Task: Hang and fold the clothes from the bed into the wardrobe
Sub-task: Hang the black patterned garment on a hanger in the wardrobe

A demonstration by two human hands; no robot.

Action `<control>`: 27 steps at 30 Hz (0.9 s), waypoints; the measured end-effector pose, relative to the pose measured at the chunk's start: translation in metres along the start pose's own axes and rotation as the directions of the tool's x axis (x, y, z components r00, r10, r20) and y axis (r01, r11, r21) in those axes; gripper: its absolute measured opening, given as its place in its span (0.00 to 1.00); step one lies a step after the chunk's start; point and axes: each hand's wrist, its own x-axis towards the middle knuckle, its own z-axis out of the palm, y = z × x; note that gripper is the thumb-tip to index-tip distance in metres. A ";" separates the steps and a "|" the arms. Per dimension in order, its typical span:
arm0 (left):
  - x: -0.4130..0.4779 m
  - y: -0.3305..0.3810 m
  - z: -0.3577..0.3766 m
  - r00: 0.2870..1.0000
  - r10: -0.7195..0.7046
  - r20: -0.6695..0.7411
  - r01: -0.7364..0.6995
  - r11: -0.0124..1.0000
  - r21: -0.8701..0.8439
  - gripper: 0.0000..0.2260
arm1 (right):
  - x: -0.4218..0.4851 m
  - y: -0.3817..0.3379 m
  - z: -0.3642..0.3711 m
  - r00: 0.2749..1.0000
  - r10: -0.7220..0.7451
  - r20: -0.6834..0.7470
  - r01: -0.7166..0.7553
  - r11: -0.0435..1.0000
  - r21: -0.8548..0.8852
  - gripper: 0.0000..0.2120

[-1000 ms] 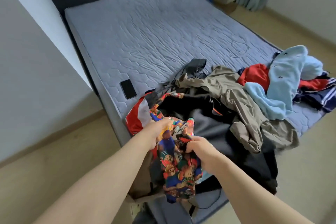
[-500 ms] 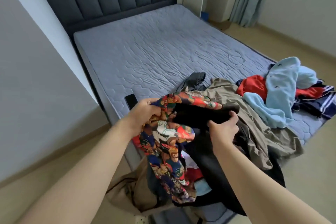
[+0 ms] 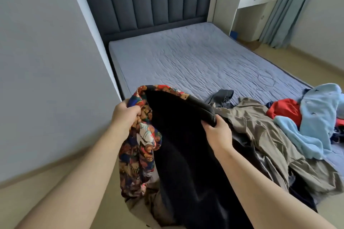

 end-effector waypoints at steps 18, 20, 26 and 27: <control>-0.019 -0.075 -0.003 0.879 0.324 0.350 -0.457 0.783 0.422 0.37 | -0.049 -0.038 0.058 0.938 -0.039 0.344 -0.035 0.978 0.206 0.03; -0.031 -0.076 0.004 0.890 0.229 0.393 -0.348 0.900 0.262 0.38 | -0.050 -0.038 0.051 0.940 -0.039 0.338 -0.044 0.972 0.233 0.03; -0.059 -0.057 0.020 0.853 0.439 0.281 -0.511 0.811 0.283 0.37 | -0.057 -0.030 0.017 0.893 -0.062 0.445 -0.048 0.972 0.231 0.04; -0.062 -0.051 0.023 0.851 0.427 0.305 -0.520 0.765 0.380 0.28 | -0.060 -0.027 0.010 0.882 -0.066 0.467 -0.041 0.976 0.215 0.04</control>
